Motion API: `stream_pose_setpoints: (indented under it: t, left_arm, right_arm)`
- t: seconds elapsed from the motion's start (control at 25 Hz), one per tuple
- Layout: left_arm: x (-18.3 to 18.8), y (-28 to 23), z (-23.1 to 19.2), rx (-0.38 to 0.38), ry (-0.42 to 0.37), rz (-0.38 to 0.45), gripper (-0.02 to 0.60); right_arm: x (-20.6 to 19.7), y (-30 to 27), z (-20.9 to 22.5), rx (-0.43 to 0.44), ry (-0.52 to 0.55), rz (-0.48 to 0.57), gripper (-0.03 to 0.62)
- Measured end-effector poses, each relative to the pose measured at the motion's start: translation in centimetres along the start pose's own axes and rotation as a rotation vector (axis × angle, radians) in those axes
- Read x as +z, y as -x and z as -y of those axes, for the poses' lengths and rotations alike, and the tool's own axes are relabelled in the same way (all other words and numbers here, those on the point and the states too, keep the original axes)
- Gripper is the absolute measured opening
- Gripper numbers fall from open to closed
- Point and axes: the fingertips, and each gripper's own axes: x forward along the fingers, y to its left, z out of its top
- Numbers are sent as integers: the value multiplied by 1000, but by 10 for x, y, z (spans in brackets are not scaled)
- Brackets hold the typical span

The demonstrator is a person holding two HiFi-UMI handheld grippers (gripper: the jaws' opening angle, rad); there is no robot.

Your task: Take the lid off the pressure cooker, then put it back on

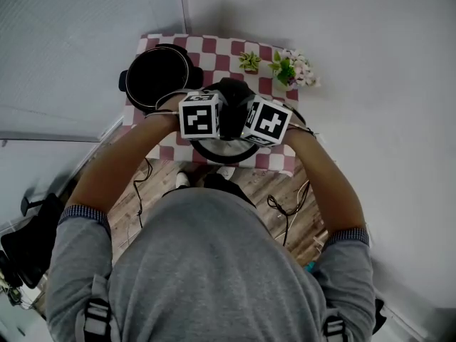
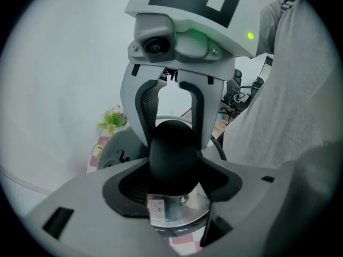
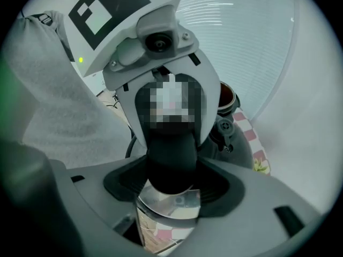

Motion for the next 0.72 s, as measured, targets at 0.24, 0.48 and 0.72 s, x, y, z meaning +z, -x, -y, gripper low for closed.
stream_pose_setpoints:
  t: [0.24,0.48,0.72]
  left_arm:
    - [-7,30,-19,55,-6,-17,299]
    - [-27,52,-37,93,11,-44,301]
    - [-54,72,-58,97,-13,-33,301]
  right_arm:
    - [33,15,16,-42,32,10,291]
    - [64,12,31,-62,74,52,291]
    - [95,3,48,-88,50,60,291]
